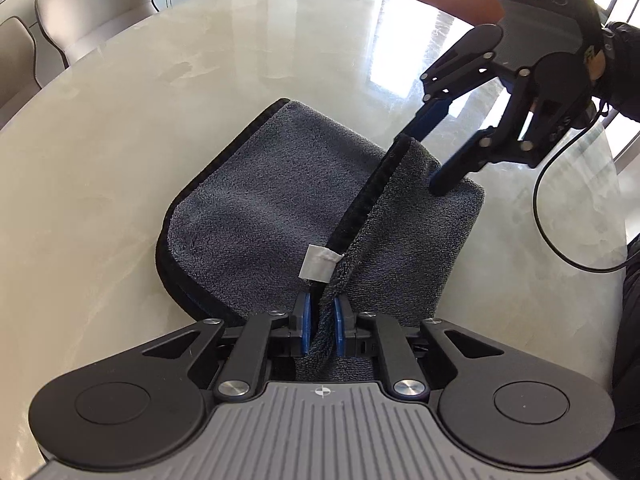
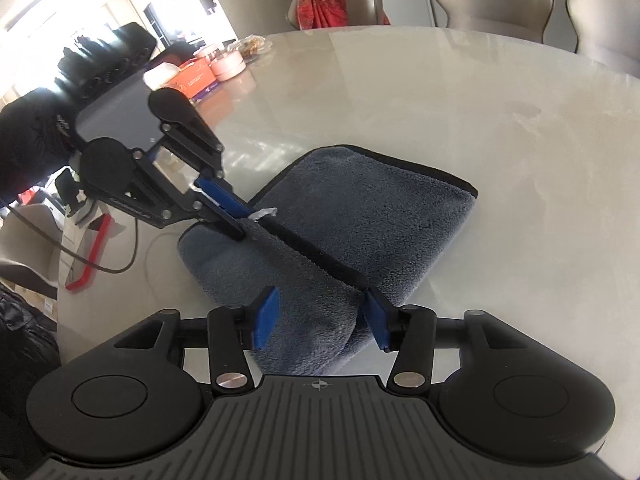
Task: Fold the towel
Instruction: 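Grasp the towel's middle seam with the left tool while the right tool grasps beside it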
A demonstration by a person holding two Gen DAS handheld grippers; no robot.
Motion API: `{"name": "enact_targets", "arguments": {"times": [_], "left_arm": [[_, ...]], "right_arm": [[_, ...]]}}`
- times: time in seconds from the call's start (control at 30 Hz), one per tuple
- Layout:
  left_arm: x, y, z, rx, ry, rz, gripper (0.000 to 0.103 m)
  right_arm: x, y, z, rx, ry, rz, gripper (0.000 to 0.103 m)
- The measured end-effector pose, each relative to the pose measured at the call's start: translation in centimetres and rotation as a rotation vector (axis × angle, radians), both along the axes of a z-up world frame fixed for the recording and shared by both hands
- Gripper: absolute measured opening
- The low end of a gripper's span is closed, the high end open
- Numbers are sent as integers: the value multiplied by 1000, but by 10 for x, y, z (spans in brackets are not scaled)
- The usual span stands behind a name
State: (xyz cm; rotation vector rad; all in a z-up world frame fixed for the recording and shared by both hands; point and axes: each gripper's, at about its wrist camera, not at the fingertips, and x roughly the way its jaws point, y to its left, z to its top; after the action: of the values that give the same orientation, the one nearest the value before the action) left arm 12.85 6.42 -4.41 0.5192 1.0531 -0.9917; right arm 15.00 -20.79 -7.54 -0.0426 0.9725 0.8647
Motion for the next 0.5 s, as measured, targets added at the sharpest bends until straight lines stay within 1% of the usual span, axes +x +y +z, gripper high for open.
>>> {"name": "enact_targets", "arguments": {"times": [0.03, 0.07, 0.1, 0.13, 0.17, 0.2, 0.27, 0.37, 0.5], "left_arm": [[0, 0, 0, 0, -2, 2, 11], [-1, 1, 1, -1, -3, 5, 11], [0, 1, 4, -3, -14, 5, 11], [2, 1, 8, -5, -26, 5, 11], [3, 1, 12, -7, -37, 5, 11], [4, 1, 16, -10, -49, 5, 11], [7, 1, 24, -14, -73, 5, 11], [11, 2, 35, -21, -108, 5, 11], [16, 2, 51, -30, -155, 5, 11]], "right_arm": [[2, 0, -3, 4, 5, -5, 49], [4, -1, -5, 36, 19, -9, 47], [6, -2, -7, 77, 49, -17, 35], [7, -1, -8, 91, 64, -16, 14], [7, 1, -8, 91, 69, -6, 9], [5, 4, -7, 79, 63, 6, 9], [-2, 12, 3, 36, 5, 42, 9], [-7, 11, 26, 49, -74, 42, 9], [1, 6, 52, 52, -156, 37, 9]]}}
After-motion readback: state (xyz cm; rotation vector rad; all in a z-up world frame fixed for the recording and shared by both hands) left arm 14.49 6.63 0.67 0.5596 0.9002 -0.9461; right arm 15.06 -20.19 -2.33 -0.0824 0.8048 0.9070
